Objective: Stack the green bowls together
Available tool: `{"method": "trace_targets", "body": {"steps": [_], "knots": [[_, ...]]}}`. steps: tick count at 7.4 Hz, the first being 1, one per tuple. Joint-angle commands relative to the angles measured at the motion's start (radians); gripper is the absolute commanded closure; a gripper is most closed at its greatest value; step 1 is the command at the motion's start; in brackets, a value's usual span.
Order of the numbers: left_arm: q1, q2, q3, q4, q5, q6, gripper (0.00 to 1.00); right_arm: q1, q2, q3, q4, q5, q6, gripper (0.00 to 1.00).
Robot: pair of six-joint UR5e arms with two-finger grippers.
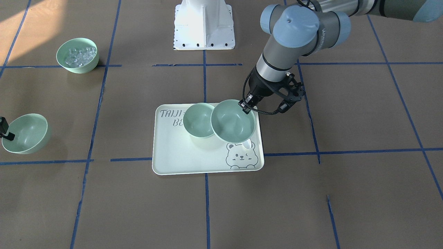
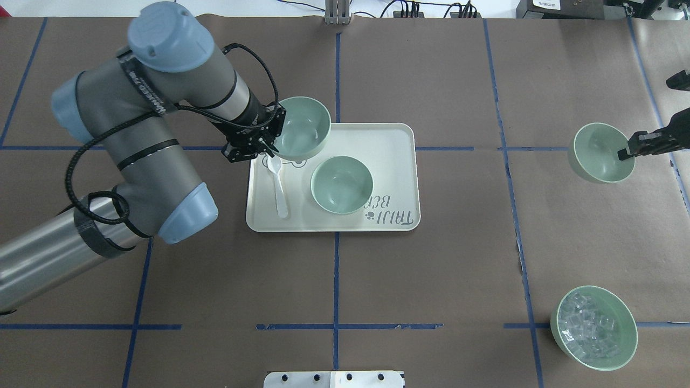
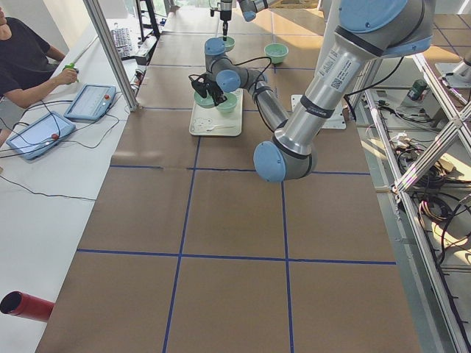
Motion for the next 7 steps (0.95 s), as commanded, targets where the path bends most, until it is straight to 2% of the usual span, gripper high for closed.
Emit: {"method": "trace_targets", "body": {"steps": [1,4,7], "knots": [[0.098,-0.043,0.054,-0.031,0.071,-0.002,1.0,0.053,0.029,0.0,-0.013,0.054,0.004,1.0],[0.116,-0.045,0.055,-0.047,0.076,0.021,1.0,0.053,0.06,0.002,-0.064,0.054,0.01,1.0],[0.122,-0.045,0.063,-0.051,0.076,0.011,1.0,0.053,0.065,0.002,-0.066,0.052,0.01,1.0]]}}
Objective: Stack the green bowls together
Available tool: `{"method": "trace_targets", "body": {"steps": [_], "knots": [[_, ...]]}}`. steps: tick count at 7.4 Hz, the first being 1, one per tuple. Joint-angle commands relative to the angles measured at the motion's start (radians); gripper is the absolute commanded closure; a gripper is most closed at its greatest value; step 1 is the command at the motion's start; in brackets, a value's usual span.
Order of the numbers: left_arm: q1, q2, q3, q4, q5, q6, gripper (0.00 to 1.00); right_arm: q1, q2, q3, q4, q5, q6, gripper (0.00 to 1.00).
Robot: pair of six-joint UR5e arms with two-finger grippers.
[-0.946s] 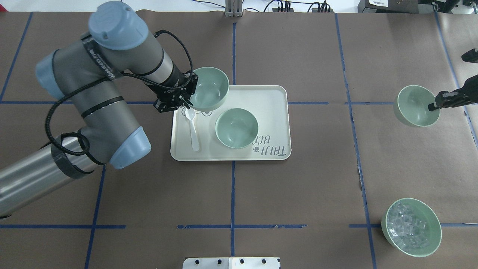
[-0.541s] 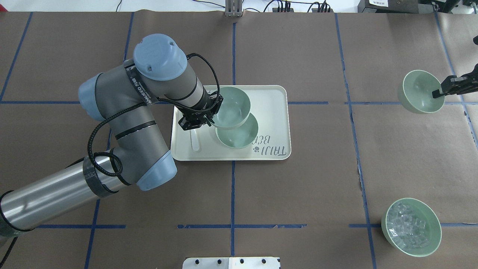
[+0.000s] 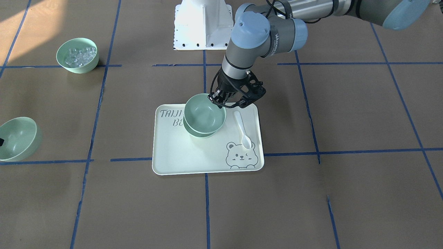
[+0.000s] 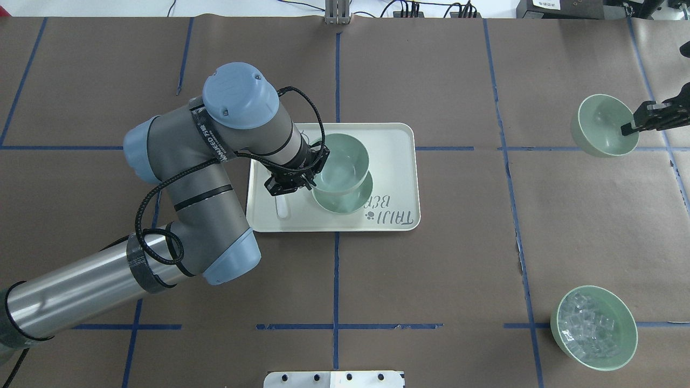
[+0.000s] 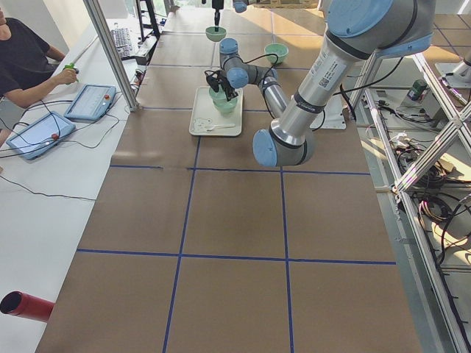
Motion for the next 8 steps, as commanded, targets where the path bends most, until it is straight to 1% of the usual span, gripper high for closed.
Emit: {"method": "trace_targets", "body": {"steps": [1,3,5,6,8], "knots": [[0.014,0.0,0.013,-0.003,0.002,-0.002,1.0,0.002,0.005,0.001,-0.002,-0.001,0.002,1.0],[0.031,-0.003,0.031,-0.052,0.028,-0.009,1.0,0.002,0.005,0.001,-0.003,-0.001,0.002,1.0],[0.031,0.001,0.033,-0.051,0.031,-0.01,1.0,0.002,0.005,0.001,-0.003,-0.002,0.002,1.0],[0.031,0.004,0.034,-0.052,0.058,0.002,0.01,0.003,0.007,0.001,-0.003,-0.002,0.002,1.0],[0.032,0.007,0.025,-0.054,0.072,0.01,0.0,0.003,0.014,-0.001,-0.003,-0.002,0.002,1.0]]}}
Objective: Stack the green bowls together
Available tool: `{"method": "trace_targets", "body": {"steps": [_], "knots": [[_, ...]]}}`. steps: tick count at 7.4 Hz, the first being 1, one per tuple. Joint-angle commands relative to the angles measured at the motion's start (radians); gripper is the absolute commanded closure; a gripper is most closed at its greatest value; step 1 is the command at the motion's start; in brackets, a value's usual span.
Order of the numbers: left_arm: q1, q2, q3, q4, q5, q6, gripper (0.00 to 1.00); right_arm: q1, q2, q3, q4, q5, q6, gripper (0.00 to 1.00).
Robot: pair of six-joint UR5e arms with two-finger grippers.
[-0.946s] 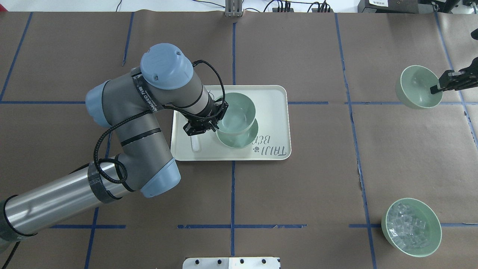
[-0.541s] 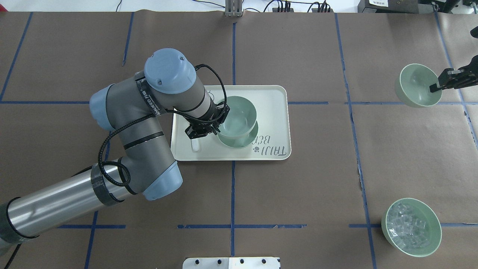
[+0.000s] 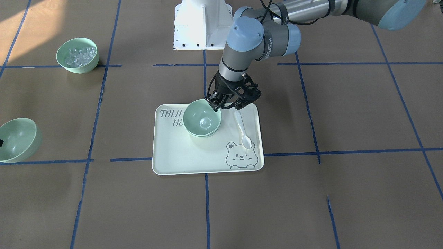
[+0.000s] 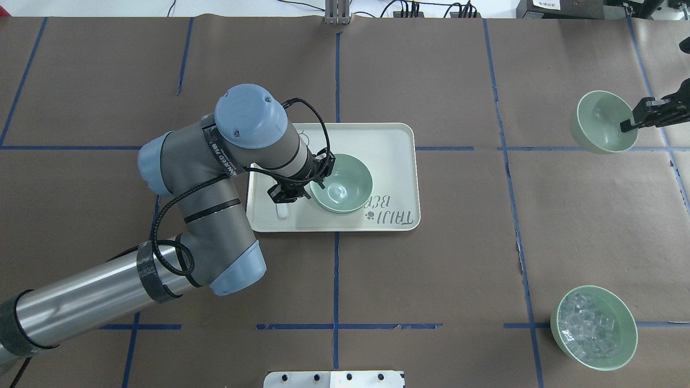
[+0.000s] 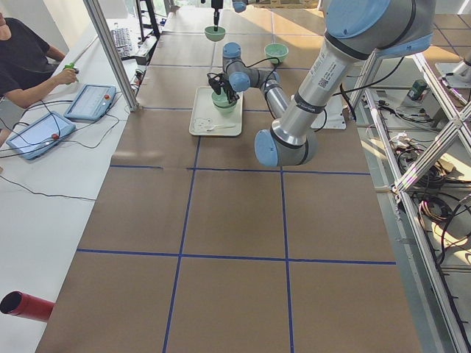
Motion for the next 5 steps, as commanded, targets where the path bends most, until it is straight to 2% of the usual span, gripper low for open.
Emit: {"method": "trace_targets", "body": {"steps": [1,3,5], "knots": [[-0.002,0.004,-0.01,0.002,0.01,0.023,0.0,-0.001,0.013,0.0,0.0,0.001,0.002,1.0],[-0.053,0.016,-0.057,0.03,0.001,0.084,0.0,-0.006,0.073,0.008,-0.002,0.001,0.085,1.0],[-0.141,0.06,-0.149,0.15,-0.075,0.24,0.0,-0.094,0.136,0.049,0.0,-0.002,0.248,1.0]]}}
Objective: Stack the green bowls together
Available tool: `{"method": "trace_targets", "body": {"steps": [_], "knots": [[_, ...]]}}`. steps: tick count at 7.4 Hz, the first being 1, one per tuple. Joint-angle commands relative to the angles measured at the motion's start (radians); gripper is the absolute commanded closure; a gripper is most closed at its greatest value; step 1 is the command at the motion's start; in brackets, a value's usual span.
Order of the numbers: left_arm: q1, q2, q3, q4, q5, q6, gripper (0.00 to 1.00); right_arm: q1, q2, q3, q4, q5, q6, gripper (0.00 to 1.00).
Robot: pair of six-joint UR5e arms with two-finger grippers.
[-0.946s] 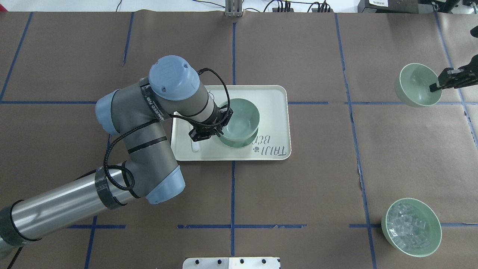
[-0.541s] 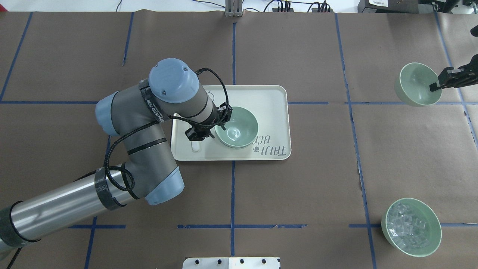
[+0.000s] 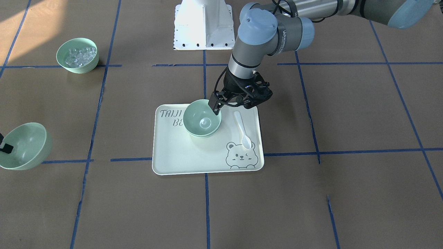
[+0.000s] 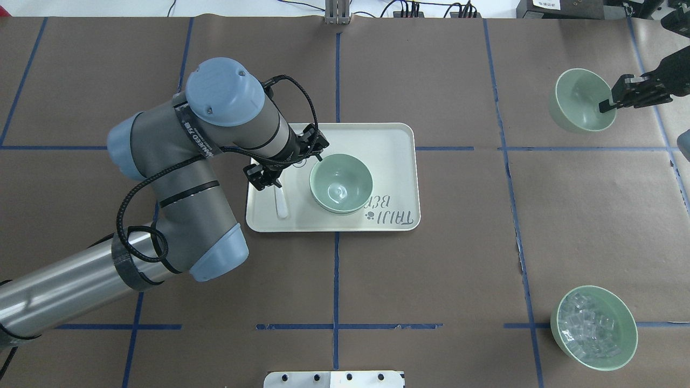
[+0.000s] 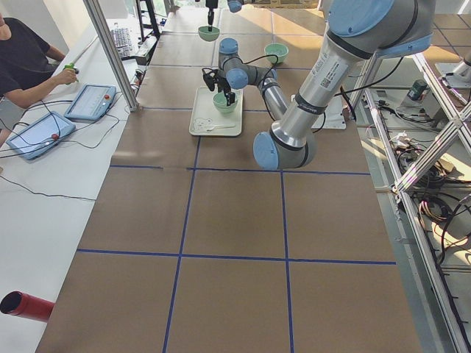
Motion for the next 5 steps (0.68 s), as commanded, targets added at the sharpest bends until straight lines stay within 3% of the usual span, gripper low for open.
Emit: {"method": "trace_targets", "body": {"steps": [1,5], "knots": [[-0.107,0.065,-0.1,0.121,-0.07,0.19,0.0,-0.097,0.077,0.036,0.001,-0.019,0.163,1.0],[-0.252,0.18,-0.172,0.173,-0.07,0.45,0.0,-0.355,0.203,0.09,-0.009,-0.23,0.349,1.0]]}}
